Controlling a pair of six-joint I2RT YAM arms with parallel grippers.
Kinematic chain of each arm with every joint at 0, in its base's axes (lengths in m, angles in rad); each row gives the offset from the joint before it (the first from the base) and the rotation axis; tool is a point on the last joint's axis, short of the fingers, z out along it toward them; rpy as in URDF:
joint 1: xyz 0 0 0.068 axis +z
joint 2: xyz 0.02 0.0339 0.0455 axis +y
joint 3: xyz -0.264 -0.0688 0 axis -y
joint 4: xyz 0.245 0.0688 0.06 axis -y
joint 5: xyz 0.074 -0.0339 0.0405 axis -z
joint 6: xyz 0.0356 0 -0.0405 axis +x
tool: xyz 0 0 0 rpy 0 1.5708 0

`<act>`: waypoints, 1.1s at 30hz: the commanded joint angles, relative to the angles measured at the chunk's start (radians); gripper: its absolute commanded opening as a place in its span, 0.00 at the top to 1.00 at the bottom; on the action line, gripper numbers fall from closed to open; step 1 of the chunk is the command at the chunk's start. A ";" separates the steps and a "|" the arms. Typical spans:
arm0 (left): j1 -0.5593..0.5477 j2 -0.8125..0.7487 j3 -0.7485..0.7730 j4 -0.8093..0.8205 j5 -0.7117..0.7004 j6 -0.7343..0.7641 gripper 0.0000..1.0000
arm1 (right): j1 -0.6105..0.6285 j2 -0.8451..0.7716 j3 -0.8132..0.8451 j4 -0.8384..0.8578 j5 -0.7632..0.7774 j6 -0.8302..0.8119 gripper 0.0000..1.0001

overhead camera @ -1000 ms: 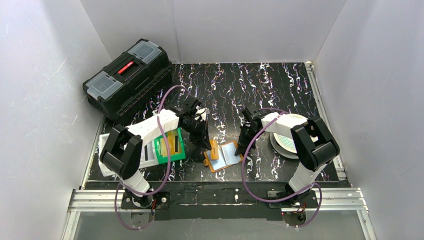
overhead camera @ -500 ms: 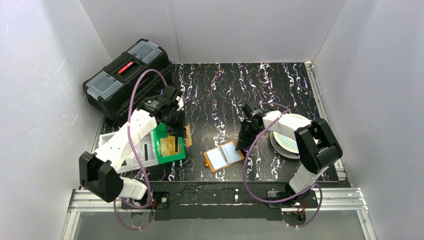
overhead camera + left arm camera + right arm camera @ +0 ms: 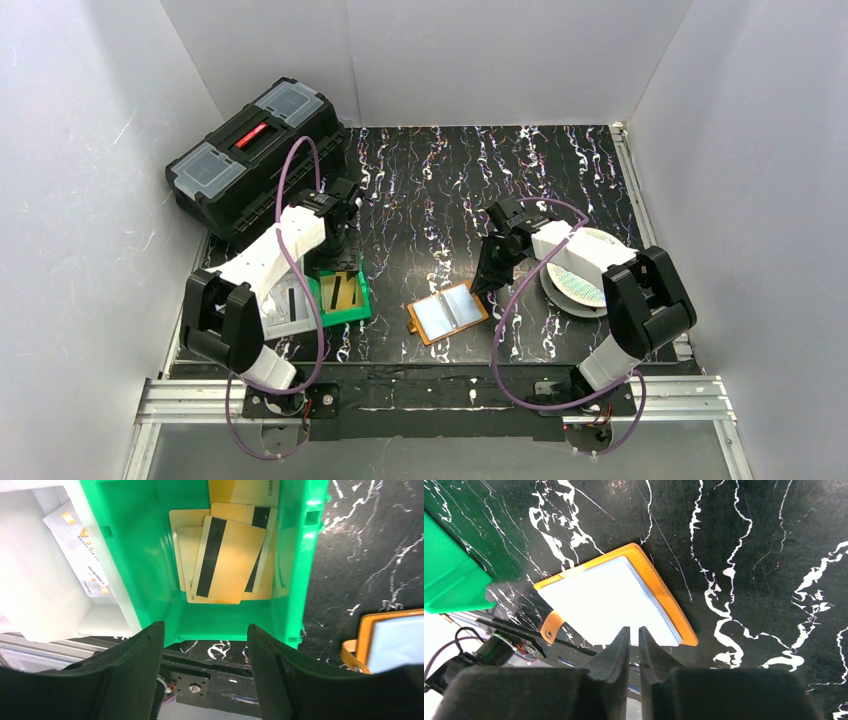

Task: Take the credit cards out of the card holder
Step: Place the credit card in the storage box.

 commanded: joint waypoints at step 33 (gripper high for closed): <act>-0.417 0.234 -0.065 0.353 0.414 -0.133 1.00 | 0.017 0.035 -0.008 -0.016 0.011 -0.079 0.70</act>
